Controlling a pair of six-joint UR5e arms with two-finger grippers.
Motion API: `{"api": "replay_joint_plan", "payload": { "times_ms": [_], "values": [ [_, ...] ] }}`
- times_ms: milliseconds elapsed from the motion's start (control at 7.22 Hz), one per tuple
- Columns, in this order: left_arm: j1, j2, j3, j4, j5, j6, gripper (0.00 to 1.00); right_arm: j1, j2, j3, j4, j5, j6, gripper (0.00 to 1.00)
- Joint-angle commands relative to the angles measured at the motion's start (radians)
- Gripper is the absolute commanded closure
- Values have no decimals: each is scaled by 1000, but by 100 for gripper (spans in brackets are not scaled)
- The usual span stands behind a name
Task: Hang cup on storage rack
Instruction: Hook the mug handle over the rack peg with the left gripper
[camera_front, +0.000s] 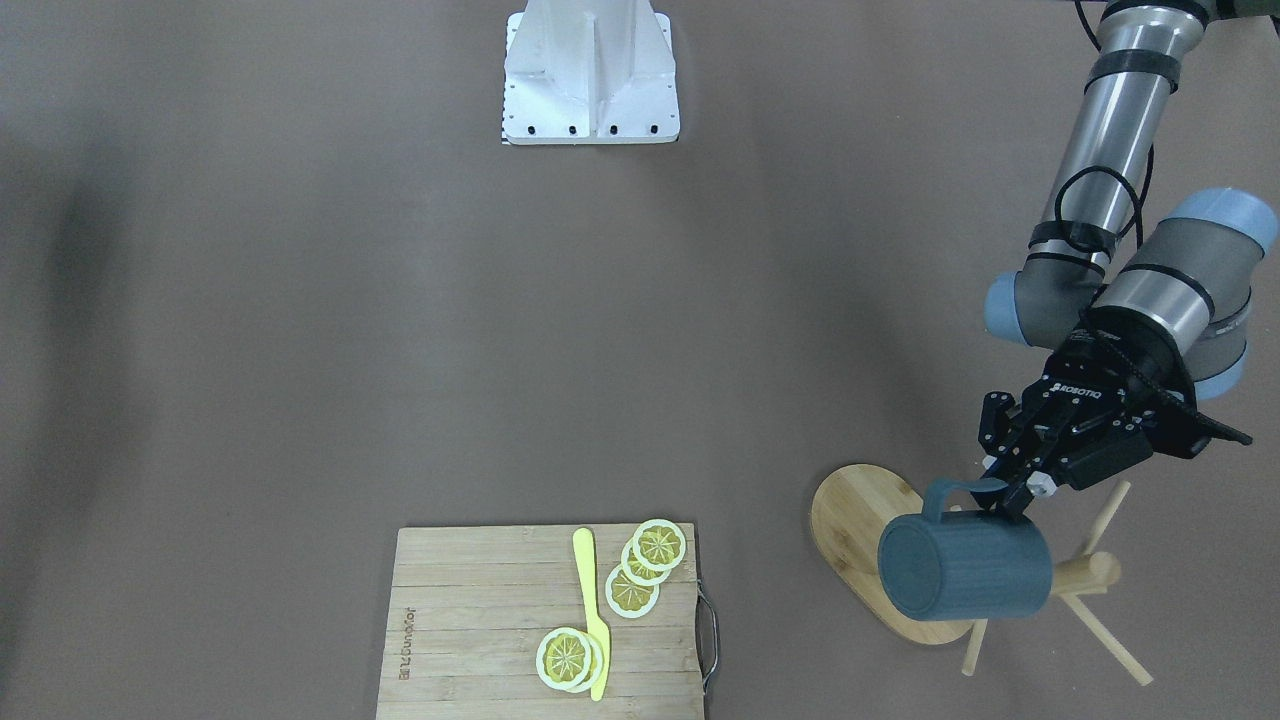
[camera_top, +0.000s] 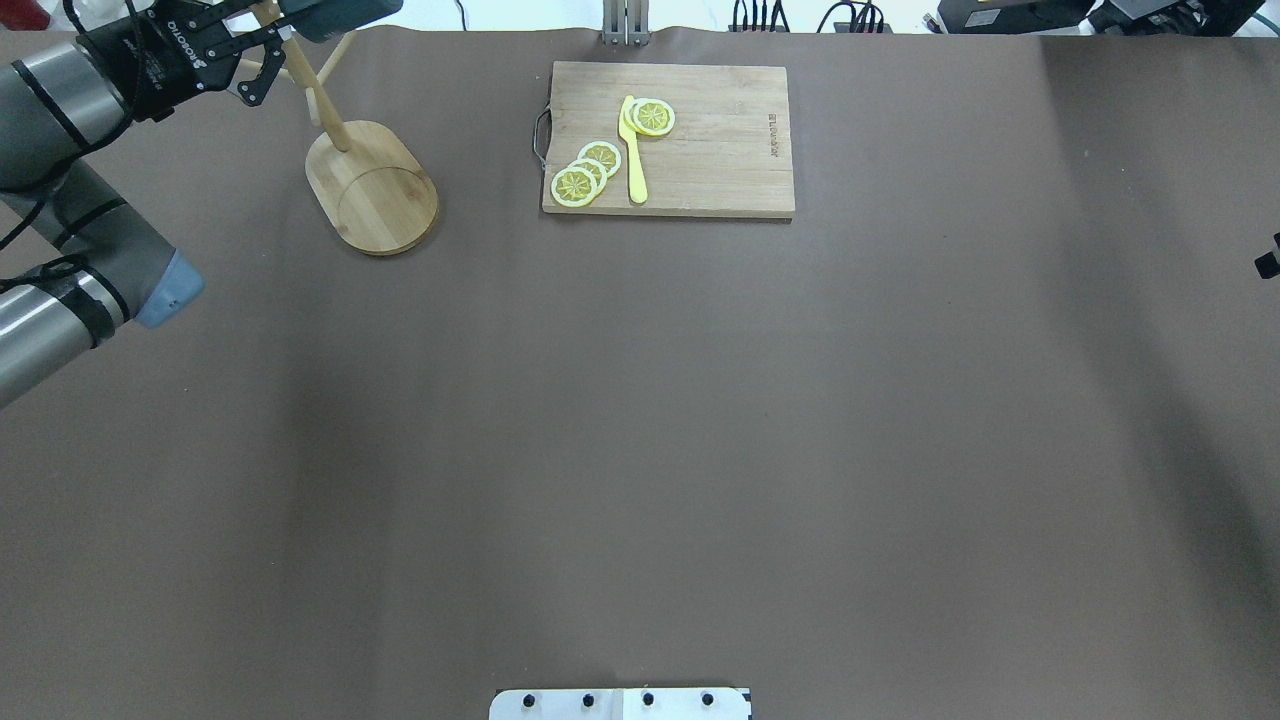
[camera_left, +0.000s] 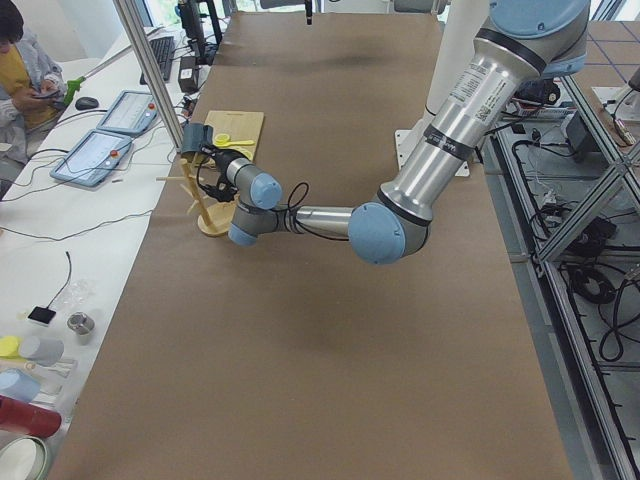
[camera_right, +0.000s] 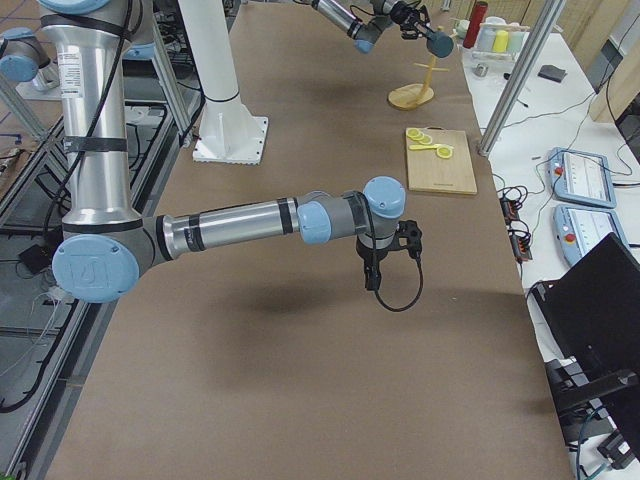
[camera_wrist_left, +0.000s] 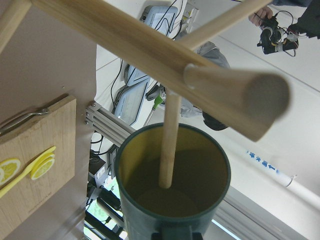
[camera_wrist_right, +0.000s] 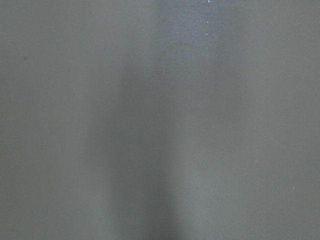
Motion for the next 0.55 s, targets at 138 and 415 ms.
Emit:
{"api": "replay_joint_plan", "payload": {
  "times_ms": [138,415],
  "values": [
    [23,0,36,-40,55,-129,100,3,-19,32,0,2,2,0],
    [33,3,59,-76,65,-133,100,6,-19,32,0,2,2,0]
  ]
}}
